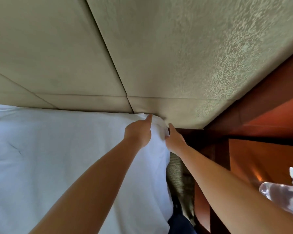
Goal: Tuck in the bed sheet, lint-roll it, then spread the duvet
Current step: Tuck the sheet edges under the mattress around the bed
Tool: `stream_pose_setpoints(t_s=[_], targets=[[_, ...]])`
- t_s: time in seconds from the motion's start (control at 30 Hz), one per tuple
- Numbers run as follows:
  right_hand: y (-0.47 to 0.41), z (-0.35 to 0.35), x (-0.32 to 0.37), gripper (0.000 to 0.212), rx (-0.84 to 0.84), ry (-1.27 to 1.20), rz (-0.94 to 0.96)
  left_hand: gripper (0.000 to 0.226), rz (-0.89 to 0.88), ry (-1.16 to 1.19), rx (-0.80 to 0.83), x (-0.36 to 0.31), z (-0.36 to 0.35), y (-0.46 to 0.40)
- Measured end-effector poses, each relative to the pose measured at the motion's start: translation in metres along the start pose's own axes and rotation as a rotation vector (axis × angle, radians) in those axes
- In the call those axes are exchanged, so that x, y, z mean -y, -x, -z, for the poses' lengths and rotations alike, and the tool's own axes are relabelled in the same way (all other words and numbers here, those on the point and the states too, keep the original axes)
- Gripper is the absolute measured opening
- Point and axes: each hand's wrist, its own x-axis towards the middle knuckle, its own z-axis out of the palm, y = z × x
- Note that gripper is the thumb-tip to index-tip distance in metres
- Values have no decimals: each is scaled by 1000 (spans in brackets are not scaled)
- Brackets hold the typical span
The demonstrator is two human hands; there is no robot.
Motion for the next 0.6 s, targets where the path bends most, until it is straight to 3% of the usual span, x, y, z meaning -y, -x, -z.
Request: stream_pose_setpoints(t_s=[0.1, 0.2, 0.3, 0.43, 0.6], targets=[[-16, 2, 0, 64, 23, 10, 15, 59, 28, 14, 22, 3, 0, -10], [-29, 6, 1, 29, -40, -47, 4, 60, 29, 6, 45, 2, -1, -16], [-38, 5, 10, 16, -130, -225, -89, 61, 40, 22, 54, 1, -4, -20], [-43, 5, 19, 23, -250, -552, -218, 59, 34, 59, 58, -4, -7, -28], [-30, 14, 37, 22, -407, -731, -166, 55, 2, 110, 15, -5, -10, -34]])
